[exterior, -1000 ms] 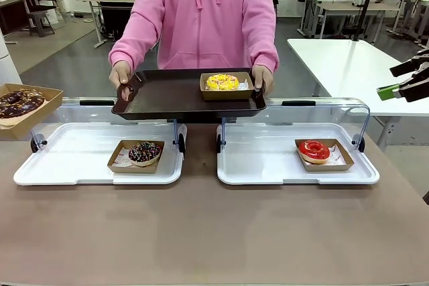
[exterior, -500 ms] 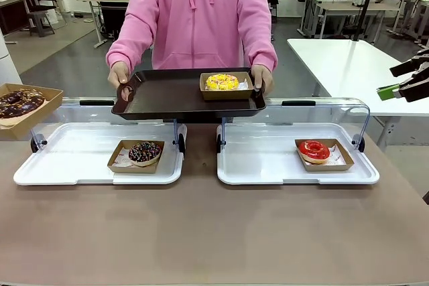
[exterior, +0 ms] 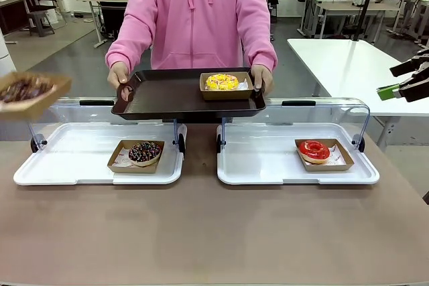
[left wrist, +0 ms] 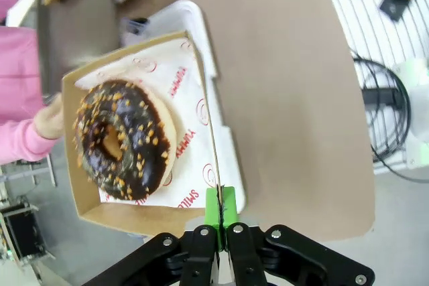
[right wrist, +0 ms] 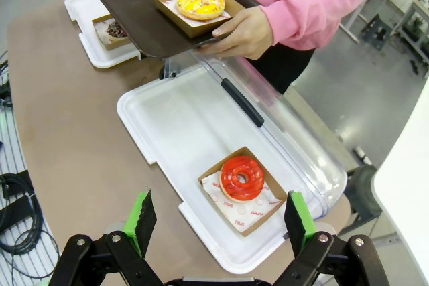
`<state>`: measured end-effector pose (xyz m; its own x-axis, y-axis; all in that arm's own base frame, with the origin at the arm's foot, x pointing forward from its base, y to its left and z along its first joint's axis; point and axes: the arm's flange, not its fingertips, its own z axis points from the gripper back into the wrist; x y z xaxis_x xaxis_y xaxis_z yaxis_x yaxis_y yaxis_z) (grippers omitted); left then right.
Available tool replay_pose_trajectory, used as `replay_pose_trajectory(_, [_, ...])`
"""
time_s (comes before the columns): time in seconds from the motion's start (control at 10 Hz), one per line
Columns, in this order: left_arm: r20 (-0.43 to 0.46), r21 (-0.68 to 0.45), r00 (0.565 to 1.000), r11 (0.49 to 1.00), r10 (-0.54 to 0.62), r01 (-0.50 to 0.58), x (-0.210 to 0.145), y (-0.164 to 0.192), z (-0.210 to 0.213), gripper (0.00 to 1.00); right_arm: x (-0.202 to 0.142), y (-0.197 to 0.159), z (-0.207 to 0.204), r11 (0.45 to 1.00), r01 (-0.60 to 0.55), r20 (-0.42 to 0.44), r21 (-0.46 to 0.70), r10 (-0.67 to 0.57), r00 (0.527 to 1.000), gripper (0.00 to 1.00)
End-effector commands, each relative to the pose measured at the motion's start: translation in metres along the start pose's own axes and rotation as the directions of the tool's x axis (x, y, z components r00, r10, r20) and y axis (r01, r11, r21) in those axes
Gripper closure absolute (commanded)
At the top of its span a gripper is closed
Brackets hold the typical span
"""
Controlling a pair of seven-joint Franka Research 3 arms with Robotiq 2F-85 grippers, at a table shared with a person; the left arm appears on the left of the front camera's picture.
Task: Provide the desired donut to the person.
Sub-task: Place the picked Paper togo box onto the Handle tray extended by the person.
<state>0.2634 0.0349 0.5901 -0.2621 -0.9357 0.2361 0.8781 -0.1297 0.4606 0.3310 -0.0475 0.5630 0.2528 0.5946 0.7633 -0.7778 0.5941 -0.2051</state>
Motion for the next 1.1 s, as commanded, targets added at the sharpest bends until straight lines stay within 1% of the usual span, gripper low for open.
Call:
replay_pose_trajectory(0.0, [-0.025, 0.015, 0.992, 0.993, 0.121, -0.121, 0.044, 0.074, -0.002, 0.98, -0.001, 0.0, -0.001, 1.0, 0.001, -0.007, -0.002, -0.002, 1.0, 0.0])
replay_pose_trajectory(0.1, [-0.016, 0.01, 0.985, 0.986, 0.169, -0.169, 0.06, 0.101, -0.004, 0.98, -0.001, 0.0, -0.001, 1.0, 0.001, -0.007, -0.002, -0.002, 1.0, 0.0])
replay_pose_trajectory(0.2, [0.007, -0.01, 0.969, 0.969, 0.246, -0.246, 0.076, 0.13, -0.011, 0.98, -0.001, 0.0, -0.001, 1.0, 0.001, -0.007, -0.002, -0.002, 1.0, 0.0])
replay_pose_trajectory(0.3, [0.027, -0.023, 0.948, 0.948, 0.317, -0.316, 0.09, 0.164, -0.026, 0.98, -0.001, 0.0, -0.001, 1.0, 0.001, -0.007, -0.002, -0.002, 1.0, 0.0])
replay_pose_trajectory(0.4, [0.06, -0.053, 0.935, 0.937, 0.349, -0.346, 0.101, 0.188, -0.045, 0.98, -0.001, 0.0, -0.001, 1.0, 0.001, -0.007, -0.002, -0.002, 1.0, 0.0])
replay_pose_trajectory(0.5, [0.062, -0.045, 0.914, 0.916, 0.4, -0.398, 0.109, 0.211, -0.07, 0.98, -0.001, 0.0, -0.001, 1.0, 0.001, -0.007, -0.002, -0.002, 1.0, 0.0])
replay_pose_trajectory(0.6, [0.024, -0.056, 0.918, 0.917, 0.396, -0.395, 0.113, 0.23, -0.098, 0.98, -0.001, 0.0, -0.001, 1.0, 0.001, -0.007, -0.002, -0.002, 1.0, 0.0])
replay_pose_trajectory(0.7, [0.018, -0.106, 0.942, 0.937, 0.336, -0.332, 0.113, 0.245, -0.127, 0.98, -0.001, 0.0, -0.001, 1.0, 0.001, -0.007, -0.002, -0.002, 1.0, 0.0])
replay_pose_trajectory(0.8, [-0.007, -0.068, 0.944, 0.941, 0.331, -0.331, 0.111, 0.256, -0.148, 0.98, -0.001, 0.0, -0.001, 1.0, 0.001, -0.007, -0.002, -0.002, 1.0, 0.0])
replay_pose_trajectory(1.0, [-0.053, -0.112, 0.955, 0.948, 0.292, -0.296, 0.109, 0.268, -0.186, 0.98, -0.001, 0.0, -0.001, 1.0, 0.001, -0.007, -0.002, -0.002, 1.0, 0.0])
